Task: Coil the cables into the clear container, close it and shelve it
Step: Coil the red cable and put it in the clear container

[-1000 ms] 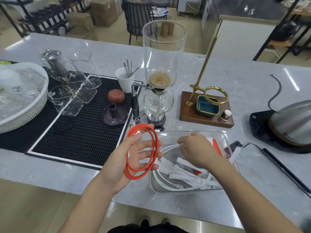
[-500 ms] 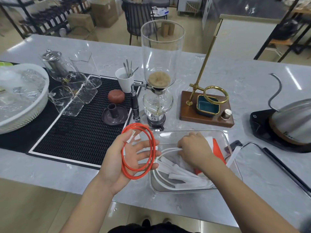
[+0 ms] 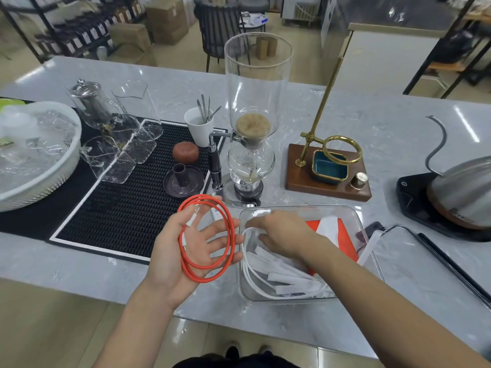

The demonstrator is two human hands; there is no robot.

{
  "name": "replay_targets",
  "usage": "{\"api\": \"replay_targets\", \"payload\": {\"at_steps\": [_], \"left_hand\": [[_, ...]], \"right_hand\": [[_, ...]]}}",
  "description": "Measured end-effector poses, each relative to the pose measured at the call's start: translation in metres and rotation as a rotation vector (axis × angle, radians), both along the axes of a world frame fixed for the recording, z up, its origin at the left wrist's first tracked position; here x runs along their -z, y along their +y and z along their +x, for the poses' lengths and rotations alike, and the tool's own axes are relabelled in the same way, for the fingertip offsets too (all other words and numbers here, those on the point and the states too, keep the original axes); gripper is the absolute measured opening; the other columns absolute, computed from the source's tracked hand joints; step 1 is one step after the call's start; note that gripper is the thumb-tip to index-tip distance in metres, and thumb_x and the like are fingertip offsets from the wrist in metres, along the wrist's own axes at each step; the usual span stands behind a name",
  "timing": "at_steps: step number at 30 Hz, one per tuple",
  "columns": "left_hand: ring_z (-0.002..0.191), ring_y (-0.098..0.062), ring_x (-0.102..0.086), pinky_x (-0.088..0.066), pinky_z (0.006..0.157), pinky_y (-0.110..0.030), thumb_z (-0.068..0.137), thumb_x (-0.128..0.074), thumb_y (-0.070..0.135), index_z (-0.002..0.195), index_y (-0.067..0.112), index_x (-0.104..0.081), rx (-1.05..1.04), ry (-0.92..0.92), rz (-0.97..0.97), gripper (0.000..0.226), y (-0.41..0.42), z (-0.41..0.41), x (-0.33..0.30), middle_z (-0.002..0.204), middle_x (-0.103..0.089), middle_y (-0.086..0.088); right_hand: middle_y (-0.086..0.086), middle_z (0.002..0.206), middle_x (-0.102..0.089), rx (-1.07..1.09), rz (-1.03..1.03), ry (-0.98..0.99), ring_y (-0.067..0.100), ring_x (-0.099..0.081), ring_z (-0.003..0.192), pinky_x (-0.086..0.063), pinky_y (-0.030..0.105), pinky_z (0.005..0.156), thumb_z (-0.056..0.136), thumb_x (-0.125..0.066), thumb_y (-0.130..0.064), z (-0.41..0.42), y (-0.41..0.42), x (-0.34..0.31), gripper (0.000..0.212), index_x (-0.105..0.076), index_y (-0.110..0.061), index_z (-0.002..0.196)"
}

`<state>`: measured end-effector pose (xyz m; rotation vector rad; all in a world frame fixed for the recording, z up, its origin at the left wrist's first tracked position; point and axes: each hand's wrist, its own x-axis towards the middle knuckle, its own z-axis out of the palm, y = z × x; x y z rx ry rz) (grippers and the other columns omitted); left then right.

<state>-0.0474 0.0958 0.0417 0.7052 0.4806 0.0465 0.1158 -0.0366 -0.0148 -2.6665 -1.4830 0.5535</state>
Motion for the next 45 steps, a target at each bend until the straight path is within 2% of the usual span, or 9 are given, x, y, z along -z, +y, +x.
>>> {"api": "replay_targets", "payload": {"at_steps": [7,12,19,24,28,33,36,39,45], "left_hand": [[0.095,-0.044,-0.064,-0.052,0.083,-0.056,0.083,-0.049,0.044,0.122,0.018,-0.062,-0.002,0.002,-0.011,0.048,0.002,-0.007,0.002,0.125,-0.059,-0.032],[0.094,-0.044,-0.065,-0.051,0.083,-0.058,0.085,-0.049,0.043,0.13,0.017,-0.056,0.006,-0.01,-0.012,0.053,0.004,-0.007,0.002,0.128,-0.057,-0.033],[0.092,-0.043,-0.066,-0.053,0.081,-0.056,0.084,-0.049,0.042,0.116,0.018,-0.065,-0.004,-0.002,0.004,0.044,0.004,-0.005,0.001,0.118,-0.064,-0.03],[0.096,-0.043,-0.064,-0.052,0.081,-0.054,0.083,-0.05,0.043,0.103,0.02,-0.07,-0.002,0.021,0.031,0.036,0.0,0.0,0.0,0.12,-0.062,-0.03],[0.097,-0.044,-0.062,-0.051,0.082,-0.053,0.083,-0.049,0.042,0.097,0.02,-0.073,0.012,0.025,0.047,0.035,-0.003,0.005,-0.001,0.118,-0.063,-0.029],[0.095,-0.042,-0.063,-0.054,0.078,-0.05,0.082,-0.049,0.042,0.093,0.019,-0.076,0.019,0.043,0.06,0.037,-0.005,0.009,-0.003,0.116,-0.064,-0.028],[0.095,-0.042,-0.063,-0.053,0.076,-0.049,0.082,-0.049,0.042,0.092,0.02,-0.075,0.019,0.043,0.061,0.036,-0.006,0.01,-0.004,0.116,-0.064,-0.028],[0.094,-0.041,-0.064,-0.054,0.075,-0.048,0.082,-0.049,0.042,0.09,0.02,-0.076,0.023,0.047,0.062,0.036,-0.006,0.011,-0.004,0.115,-0.065,-0.026],[0.095,-0.041,-0.064,-0.055,0.072,-0.047,0.084,-0.048,0.042,0.09,0.02,-0.076,0.036,0.05,0.049,0.036,-0.005,0.012,-0.005,0.116,-0.066,-0.026]], "right_hand": [[0.004,0.117,-0.071,-0.077,-0.096,0.077,0.028,-0.063,0.108,-0.051,0.033,0.082,0.085,-0.051,-0.014,0.007,0.016,0.001,0.05,-0.06,-0.039,0.127],[0.009,0.105,-0.07,-0.062,-0.08,0.049,0.031,-0.064,0.098,-0.052,0.036,0.077,0.088,-0.058,-0.024,0.004,0.02,0.01,0.031,-0.061,-0.033,0.118],[0.012,0.098,-0.068,-0.129,-0.092,-0.071,0.035,-0.064,0.091,-0.039,0.033,0.063,0.092,-0.055,-0.019,0.006,0.011,0.011,0.015,-0.055,-0.015,0.106],[0.01,0.099,-0.064,-0.096,0.017,-0.08,0.033,-0.063,0.089,-0.047,0.039,0.064,0.095,-0.057,-0.02,0.009,-0.006,-0.005,0.011,-0.048,-0.017,0.1],[0.006,0.103,-0.052,-0.096,0.06,-0.108,0.031,-0.062,0.082,-0.039,0.035,0.058,0.097,-0.055,-0.027,0.006,-0.02,-0.023,0.012,-0.05,-0.018,0.103],[0.003,0.098,-0.063,-0.096,0.075,-0.028,0.029,-0.06,0.085,-0.05,0.044,0.072,0.095,-0.056,-0.025,0.002,-0.034,-0.033,0.022,-0.035,-0.026,0.091],[0.001,0.104,-0.068,-0.052,0.116,0.031,0.026,-0.061,0.093,-0.052,0.043,0.079,0.097,-0.052,-0.023,0.001,-0.041,-0.038,0.01,-0.048,-0.03,0.103],[-0.003,0.114,-0.068,-0.052,0.13,0.069,0.021,-0.061,0.104,-0.052,0.042,0.086,0.097,-0.049,-0.02,0.001,-0.046,-0.045,0.023,-0.061,-0.03,0.114],[-0.004,0.093,-0.066,-0.012,0.139,0.181,0.015,-0.057,0.089,-0.048,0.036,0.081,0.097,-0.044,-0.018,0.001,-0.062,-0.072,0.018,-0.062,-0.02,0.094]]}}
